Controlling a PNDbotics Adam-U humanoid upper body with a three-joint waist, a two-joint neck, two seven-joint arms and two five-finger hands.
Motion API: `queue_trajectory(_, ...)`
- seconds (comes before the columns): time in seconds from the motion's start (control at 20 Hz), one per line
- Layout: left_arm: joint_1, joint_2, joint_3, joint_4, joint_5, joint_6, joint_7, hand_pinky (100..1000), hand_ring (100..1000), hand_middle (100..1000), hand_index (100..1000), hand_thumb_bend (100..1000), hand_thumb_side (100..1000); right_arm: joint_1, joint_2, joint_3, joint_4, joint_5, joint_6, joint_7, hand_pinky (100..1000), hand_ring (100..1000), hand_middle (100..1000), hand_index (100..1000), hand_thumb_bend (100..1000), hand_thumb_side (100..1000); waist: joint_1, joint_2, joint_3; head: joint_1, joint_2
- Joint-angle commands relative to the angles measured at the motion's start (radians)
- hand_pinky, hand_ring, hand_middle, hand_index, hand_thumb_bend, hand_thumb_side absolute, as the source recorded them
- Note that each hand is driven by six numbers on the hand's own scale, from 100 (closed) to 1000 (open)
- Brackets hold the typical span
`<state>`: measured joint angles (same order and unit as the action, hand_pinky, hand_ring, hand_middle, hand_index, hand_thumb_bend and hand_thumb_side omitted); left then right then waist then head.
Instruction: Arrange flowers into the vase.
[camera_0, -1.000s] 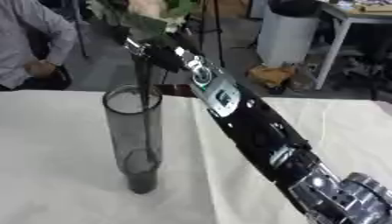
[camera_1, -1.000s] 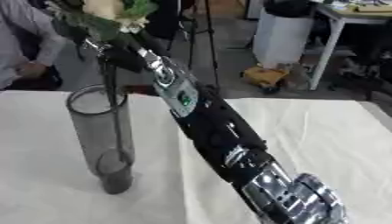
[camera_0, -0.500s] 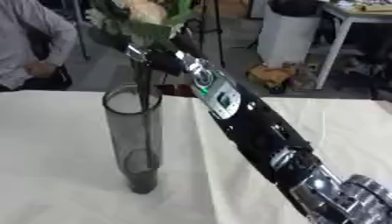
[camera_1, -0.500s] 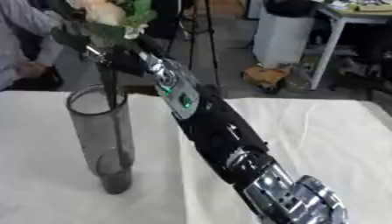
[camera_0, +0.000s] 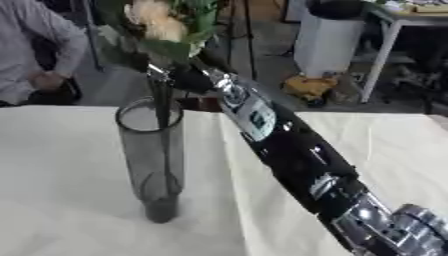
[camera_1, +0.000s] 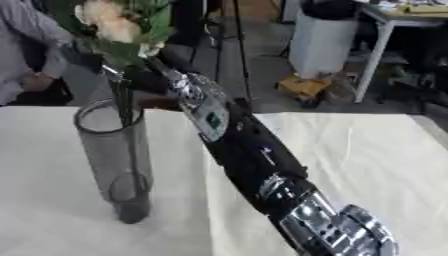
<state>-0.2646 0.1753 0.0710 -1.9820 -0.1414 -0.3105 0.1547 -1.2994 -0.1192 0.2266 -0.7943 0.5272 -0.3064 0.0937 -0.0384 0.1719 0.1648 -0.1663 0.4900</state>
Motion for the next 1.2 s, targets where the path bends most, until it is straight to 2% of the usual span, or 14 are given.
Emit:
queue_trajectory(0.05, -0.010, 0.006, -0.003, -0.018, 0.004, 0.002, -0.001, 533, 602, 869, 908, 100, 1000, -0.013, -0.027, -0.014, -0.008, 0.010, -0.002, 0.013, 731, 938, 412, 720, 532, 1000, 0.009, -0.014, 0.000, 0.003, -0.012)
queue_trajectory(0.5, -0.011, 0.006, -0.005, -0.018, 0.005, 0.002, -0.002, 532, 602, 870, 909, 100, 1000, -0.005, -0.041, -0.012, -0.006, 0.041, -0.004, 0.056, 774, 970, 468, 774, 547, 1000, 0.012, -0.014, -0.005, 0.008, -0.015)
queue_trajectory(0.8, -0.012, 0.006, -0.005, -0.018, 0.006, 0.002, -0.003, 532, 603, 871, 909, 100, 1000, -0.005, -0.047, -0.012, -0.005, 0.098, -0.014, 0.137, 851, 1000, 610, 894, 575, 1000, 0.013, -0.014, -0.007, 0.010, -0.018)
queue_trajectory(0.85, -0.013, 0.006, -0.005, -0.018, 0.006, 0.002, -0.003, 532, 603, 871, 909, 100, 1000, -0.006, -0.048, -0.013, -0.006, 0.109, -0.018, 0.155, 869, 1000, 658, 924, 587, 1000, 0.013, -0.015, -0.007, 0.010, -0.018)
queue_trajectory(1.2, -0.012, 0.006, -0.005, -0.018, 0.006, 0.002, -0.003, 532, 603, 871, 909, 100, 1000, -0.013, -0.055, -0.033, -0.010, 0.180, -0.050, 0.289, 929, 1000, 795, 1000, 668, 1000, 0.011, -0.016, -0.008, 0.014, -0.023)
